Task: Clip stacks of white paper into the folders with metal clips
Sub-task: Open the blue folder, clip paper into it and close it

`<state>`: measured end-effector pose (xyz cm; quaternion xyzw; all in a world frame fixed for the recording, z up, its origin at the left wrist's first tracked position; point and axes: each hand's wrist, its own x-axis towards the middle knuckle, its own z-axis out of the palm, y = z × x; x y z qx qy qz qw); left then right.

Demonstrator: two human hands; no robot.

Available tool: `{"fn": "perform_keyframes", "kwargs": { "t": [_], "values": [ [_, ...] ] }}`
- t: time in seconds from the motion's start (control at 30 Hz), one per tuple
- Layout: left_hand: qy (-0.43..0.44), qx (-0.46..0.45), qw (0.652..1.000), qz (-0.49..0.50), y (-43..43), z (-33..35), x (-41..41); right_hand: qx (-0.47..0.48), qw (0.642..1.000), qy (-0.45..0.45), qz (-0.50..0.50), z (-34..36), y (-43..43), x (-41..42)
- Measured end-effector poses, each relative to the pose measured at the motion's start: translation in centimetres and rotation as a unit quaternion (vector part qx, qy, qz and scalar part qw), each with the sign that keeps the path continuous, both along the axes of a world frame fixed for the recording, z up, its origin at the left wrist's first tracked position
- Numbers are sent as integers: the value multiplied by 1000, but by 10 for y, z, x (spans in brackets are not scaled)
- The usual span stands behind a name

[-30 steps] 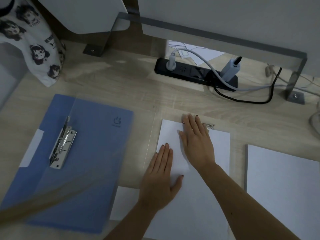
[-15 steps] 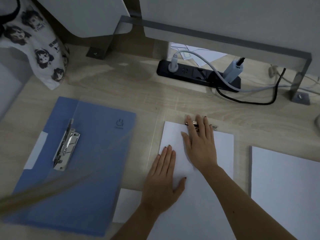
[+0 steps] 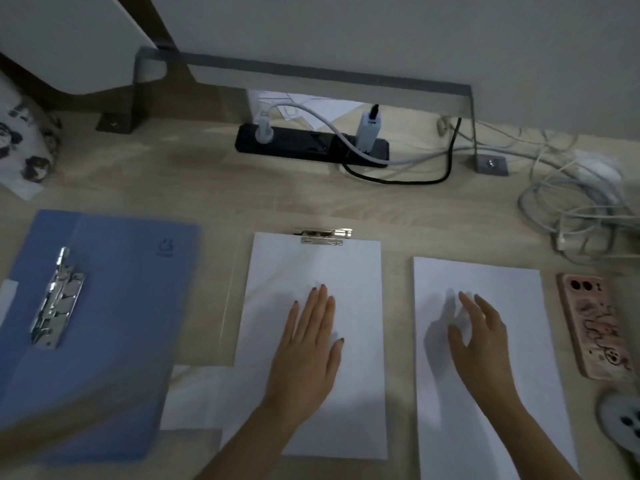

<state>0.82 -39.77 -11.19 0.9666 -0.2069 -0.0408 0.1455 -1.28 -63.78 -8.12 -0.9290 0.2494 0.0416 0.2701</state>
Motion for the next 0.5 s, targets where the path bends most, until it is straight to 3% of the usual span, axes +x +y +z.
{"fn": "perform_keyframes", "kwargs": {
  "t": [0.2,0.37,0.5],
  "values": [
    [38,17,990,-136,-107,6,-26,-14,987,36,-156,10,-74,-37],
    [91,65,989,-95,-136,-12,-39,26,975,76,-206,6,-106,-49],
    [75,75,990,-91,-138,-18,-41,144,953,90,-252,9,-119,-43]
  ]
}}
